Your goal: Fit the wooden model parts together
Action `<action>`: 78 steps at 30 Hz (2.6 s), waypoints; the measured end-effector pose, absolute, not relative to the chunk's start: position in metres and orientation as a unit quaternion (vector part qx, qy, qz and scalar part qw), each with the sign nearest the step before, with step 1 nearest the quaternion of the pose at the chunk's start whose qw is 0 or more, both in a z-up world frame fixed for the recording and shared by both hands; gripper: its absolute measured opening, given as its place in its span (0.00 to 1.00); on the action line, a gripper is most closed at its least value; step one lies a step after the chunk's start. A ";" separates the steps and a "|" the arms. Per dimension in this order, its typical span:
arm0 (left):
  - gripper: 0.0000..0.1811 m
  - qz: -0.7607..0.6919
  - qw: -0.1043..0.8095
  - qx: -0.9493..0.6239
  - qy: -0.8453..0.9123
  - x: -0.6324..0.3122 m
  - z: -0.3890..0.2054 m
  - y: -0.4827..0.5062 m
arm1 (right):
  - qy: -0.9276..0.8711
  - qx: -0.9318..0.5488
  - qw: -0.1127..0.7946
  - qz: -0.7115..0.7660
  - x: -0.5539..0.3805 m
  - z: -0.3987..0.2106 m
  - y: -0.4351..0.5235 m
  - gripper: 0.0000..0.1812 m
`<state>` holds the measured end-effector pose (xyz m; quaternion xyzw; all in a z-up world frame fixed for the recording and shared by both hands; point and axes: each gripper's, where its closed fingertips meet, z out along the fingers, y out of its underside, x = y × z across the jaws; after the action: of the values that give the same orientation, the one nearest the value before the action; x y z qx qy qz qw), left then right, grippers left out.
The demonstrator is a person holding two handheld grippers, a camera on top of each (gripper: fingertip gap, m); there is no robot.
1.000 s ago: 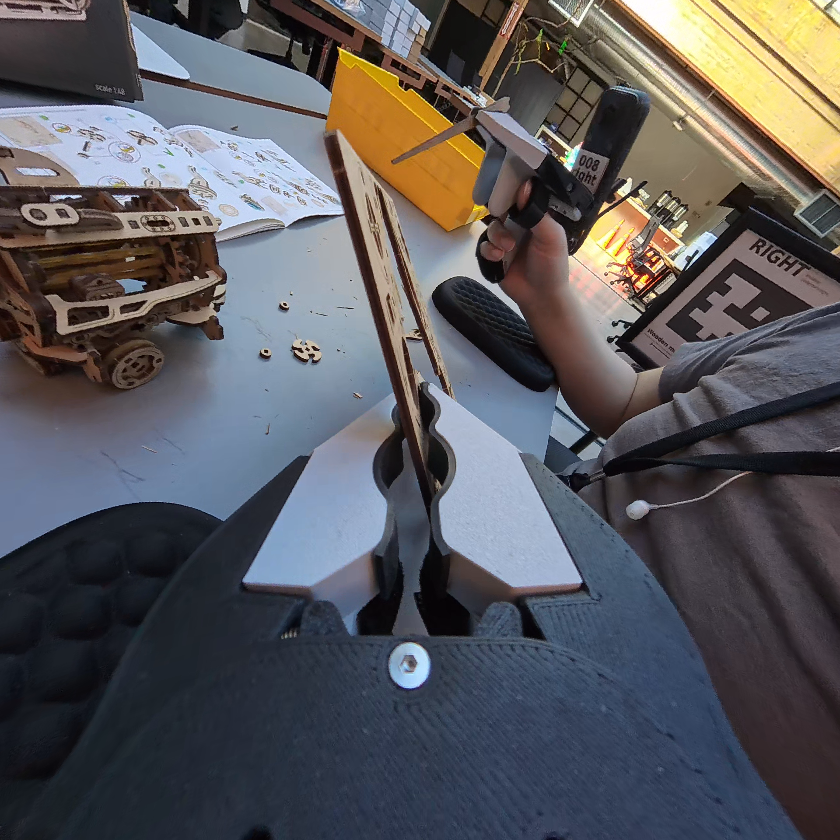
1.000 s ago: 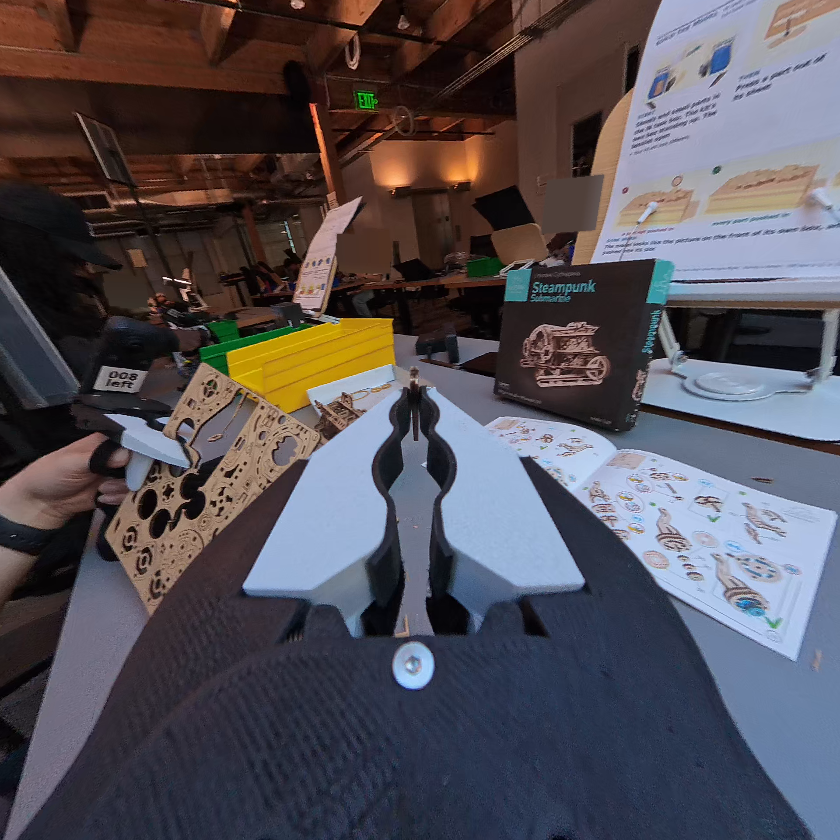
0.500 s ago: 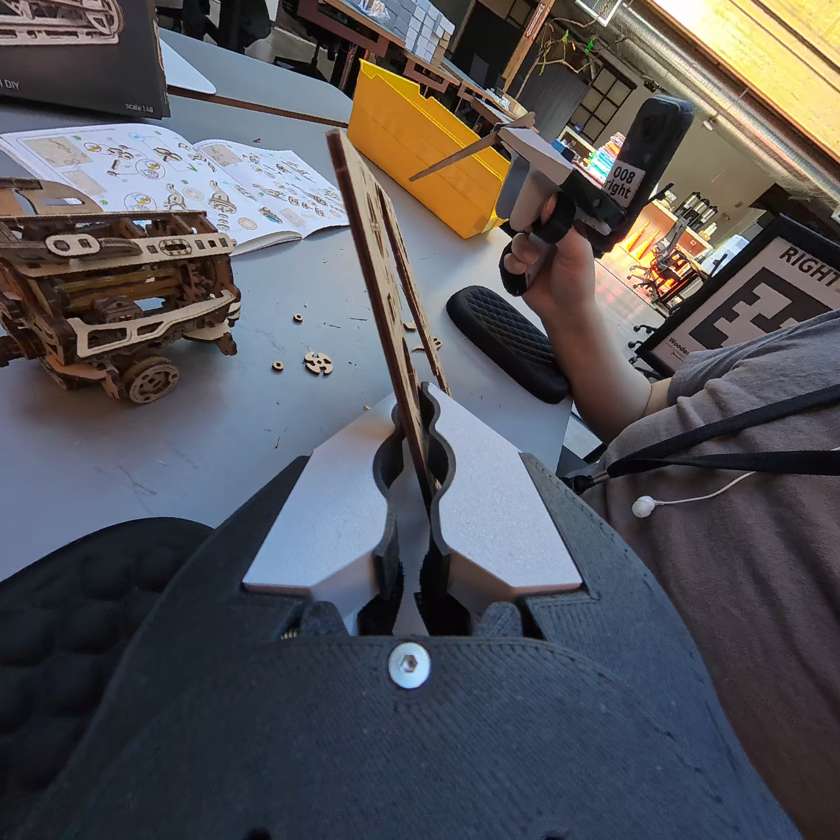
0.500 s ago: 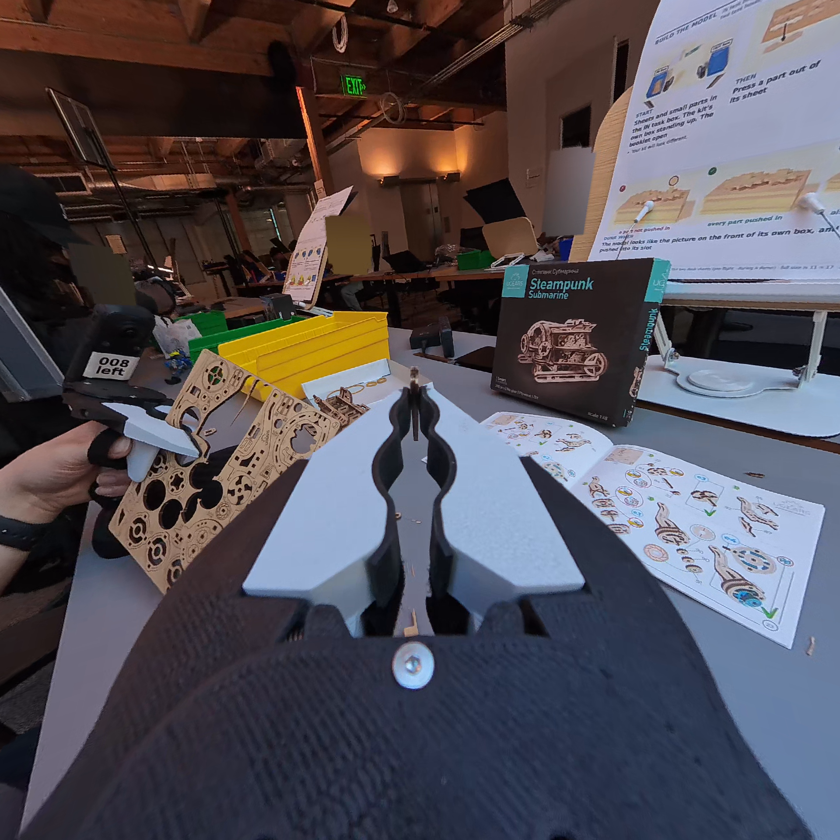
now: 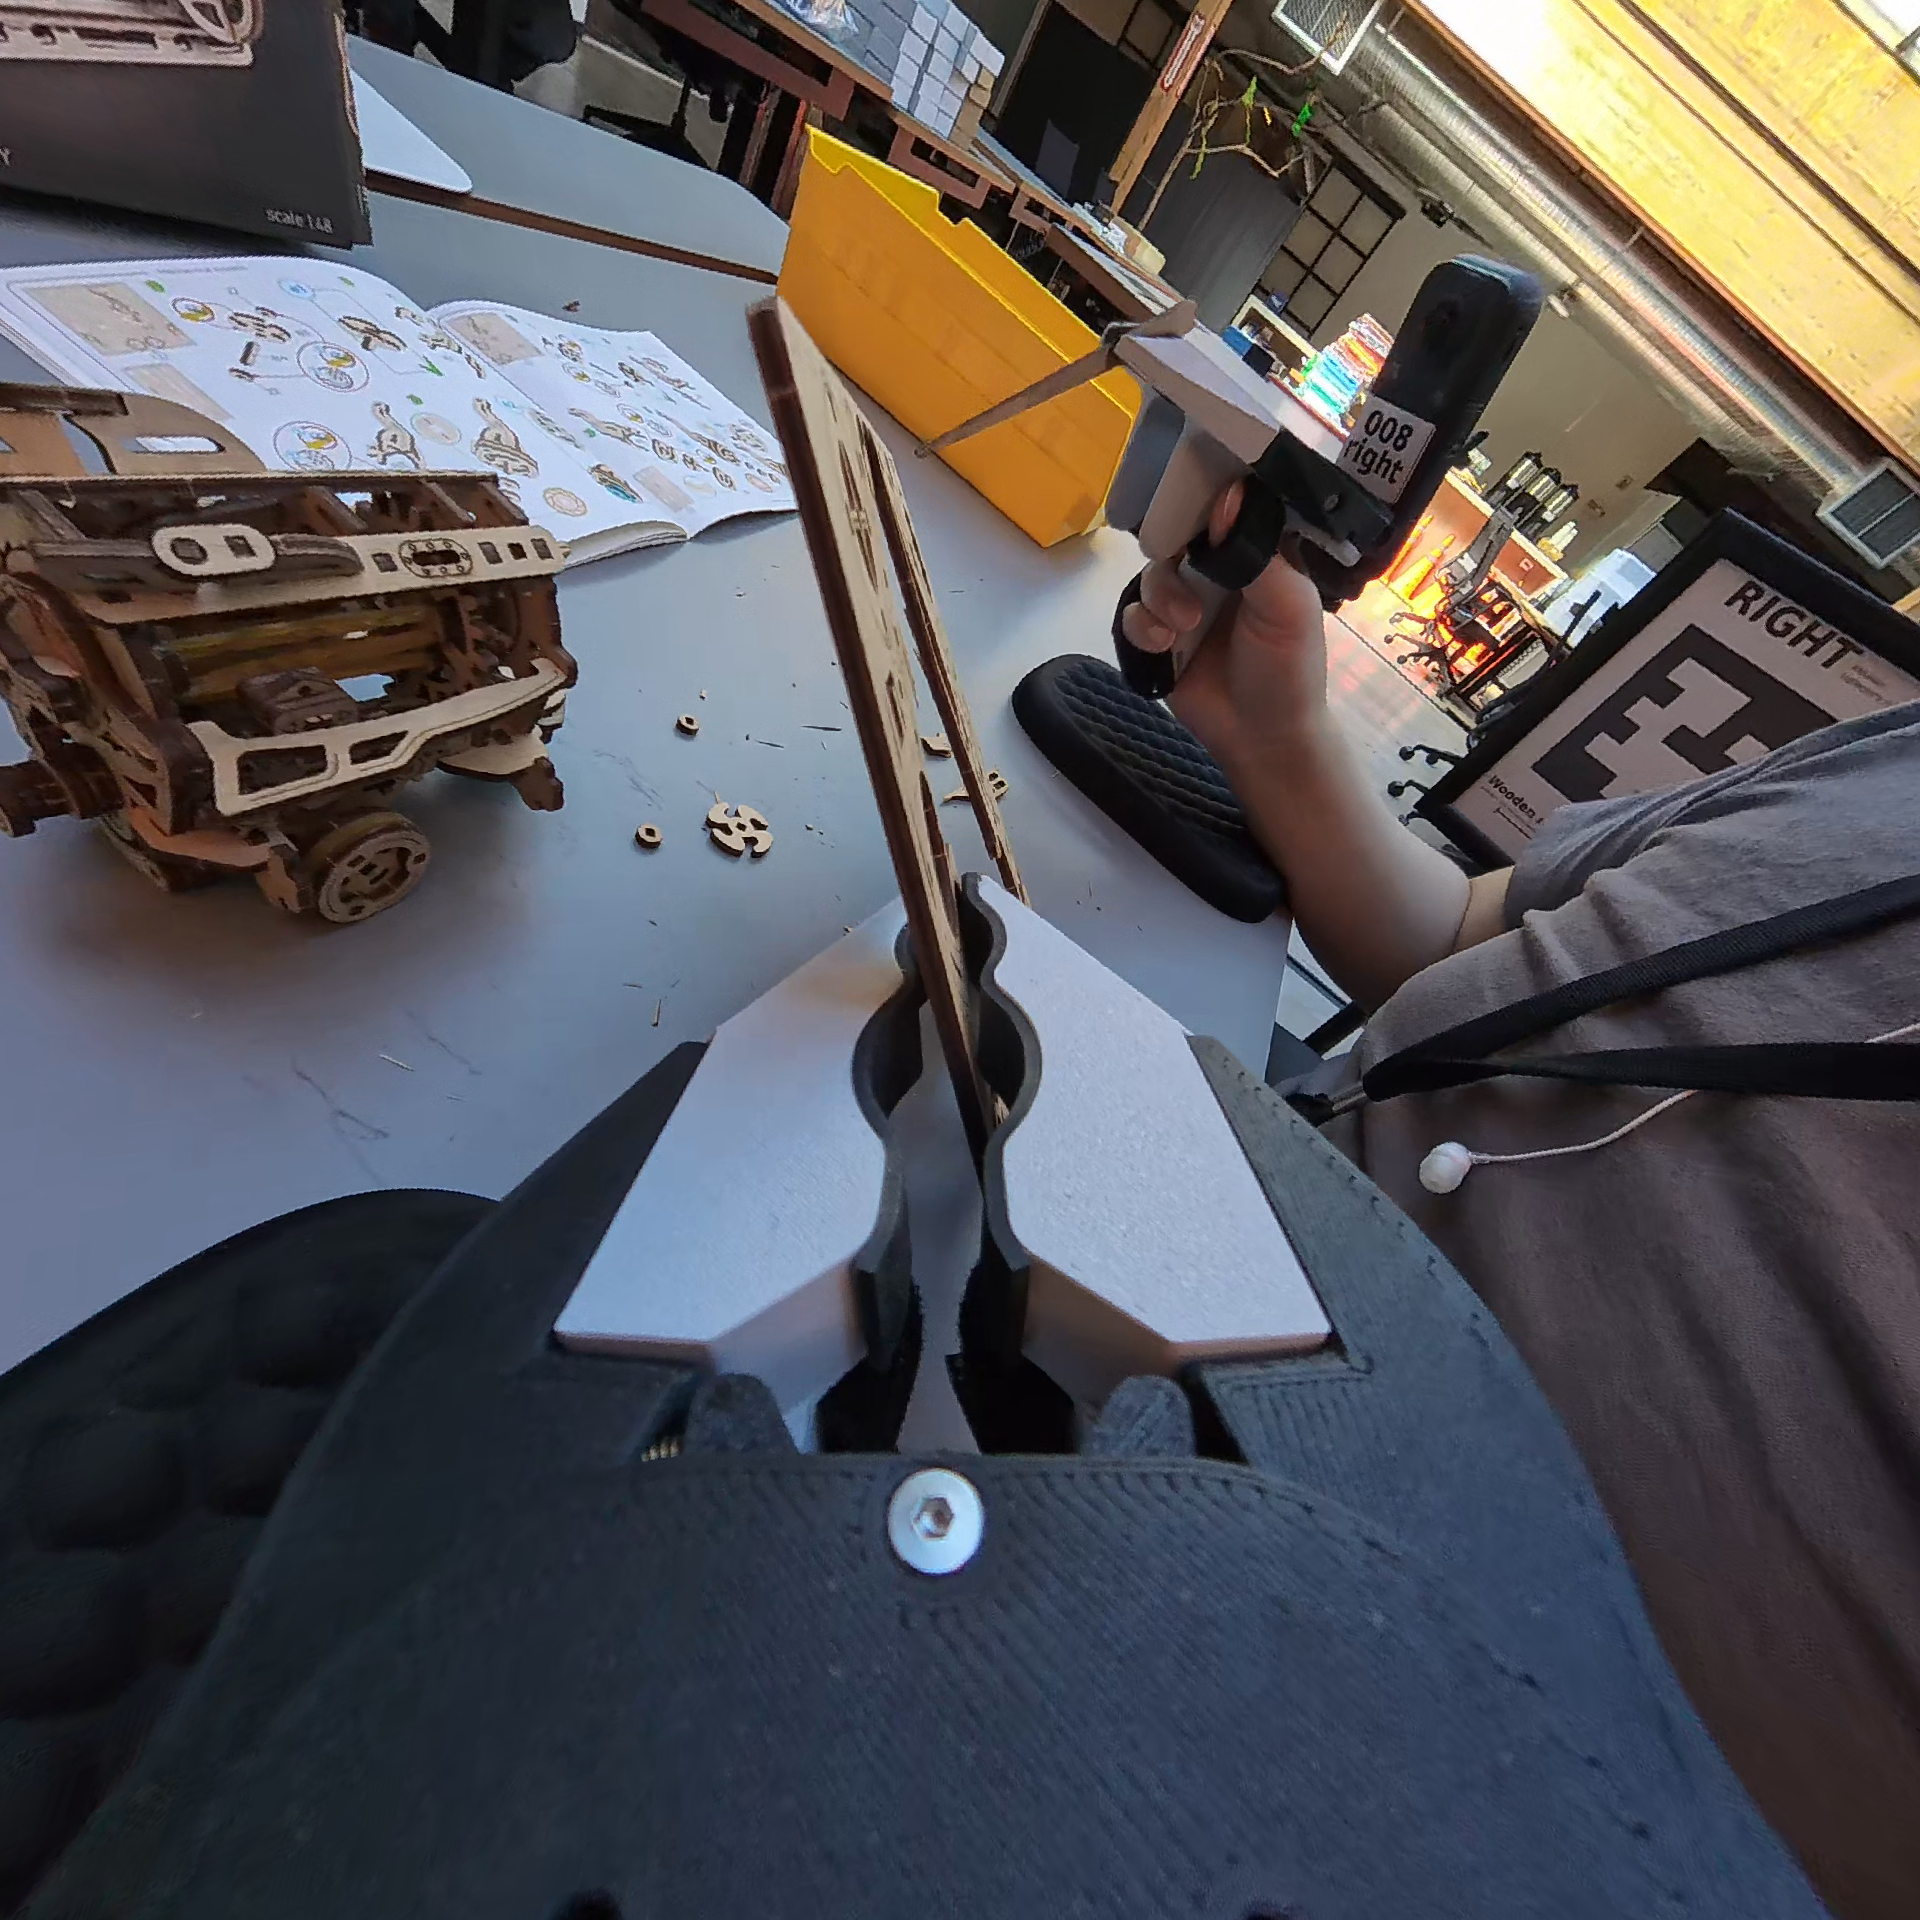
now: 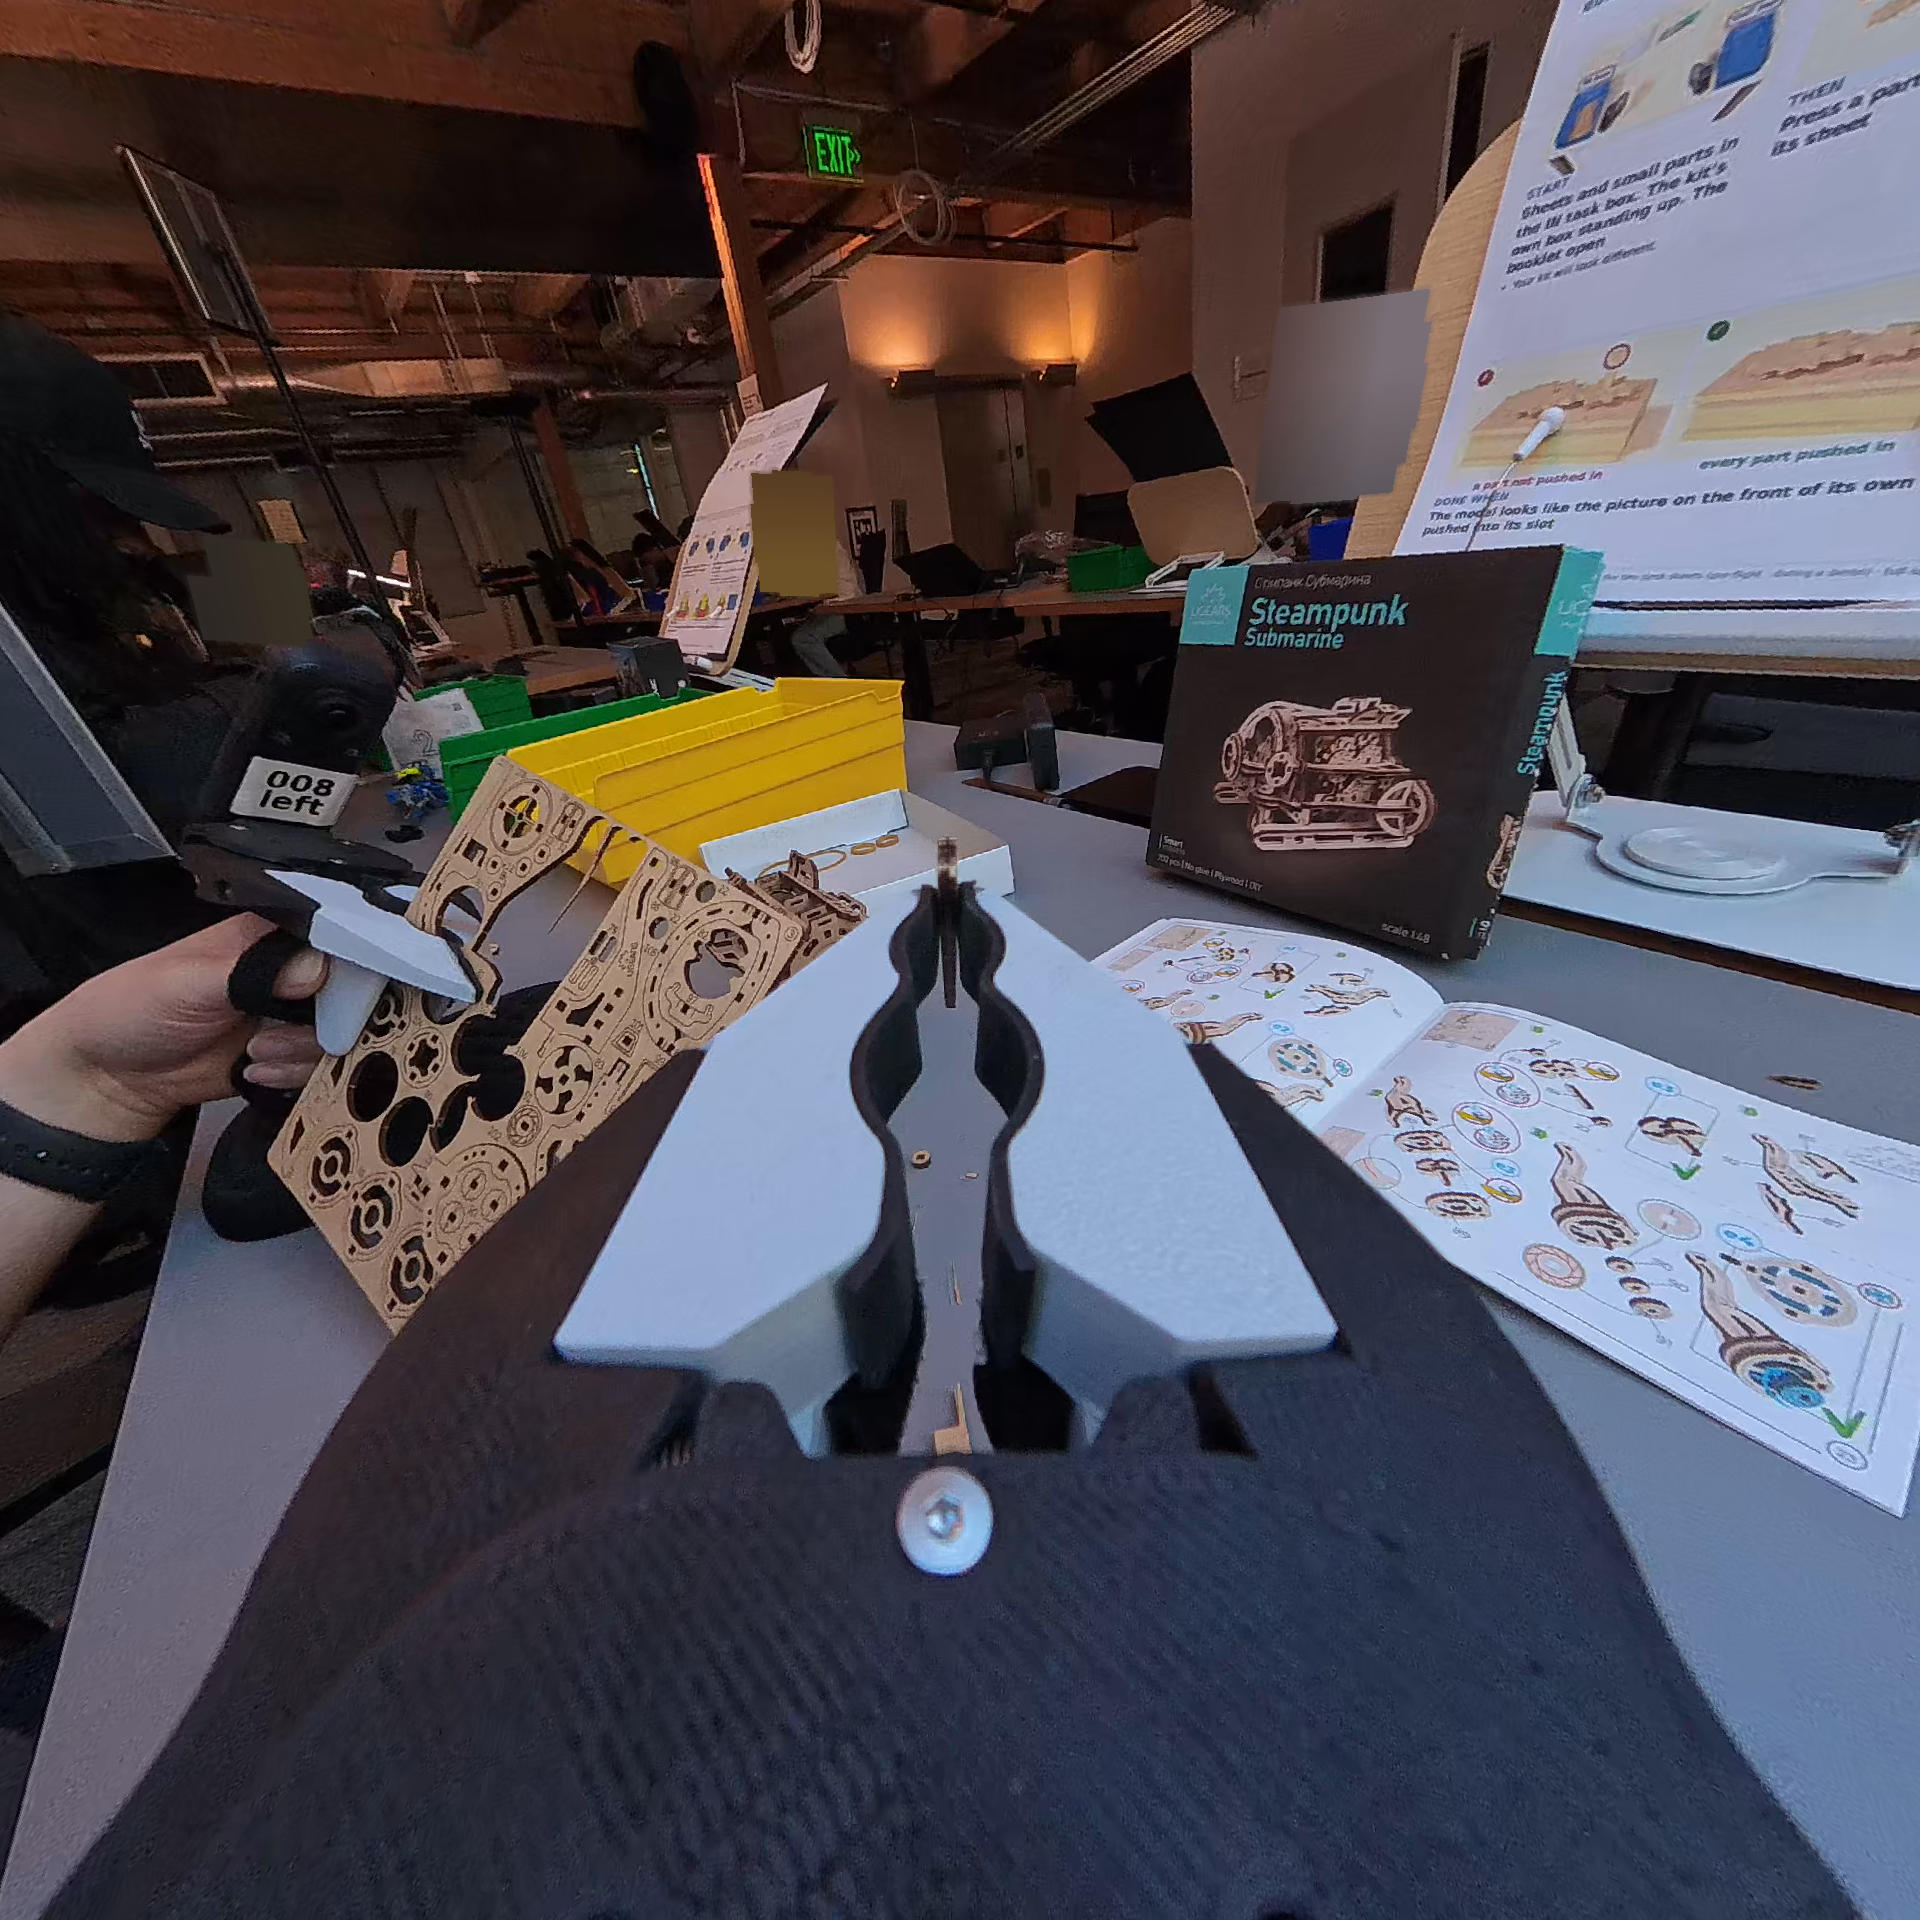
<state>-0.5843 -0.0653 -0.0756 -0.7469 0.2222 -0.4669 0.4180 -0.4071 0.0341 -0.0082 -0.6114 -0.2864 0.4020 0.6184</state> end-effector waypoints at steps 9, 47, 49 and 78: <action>0.01 -0.472 0.412 -0.748 0.219 -0.579 -0.075 -0.057 | -0.290 -0.611 0.623 0.392 -0.408 -0.010 0.037 0.01; 0.01 -0.468 0.409 -0.756 0.207 -0.576 -0.080 -0.056 | -0.323 -0.575 0.644 0.388 -0.410 -0.003 0.013 0.01; 0.01 -0.472 0.409 -0.754 0.203 -0.577 -0.081 -0.056 | -0.325 -0.580 0.637 0.390 -0.411 -0.007 0.013 0.01; 0.01 -0.456 0.416 -0.751 0.236 -0.577 -0.071 -0.063 | -0.301 -0.560 0.738 0.227 -0.309 0.053 0.062 0.01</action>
<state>-0.5773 -0.0627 -0.0707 -0.7506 0.2361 -0.4559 0.4160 -0.3091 0.0618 0.0526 -0.5597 -0.3008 0.2267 0.7381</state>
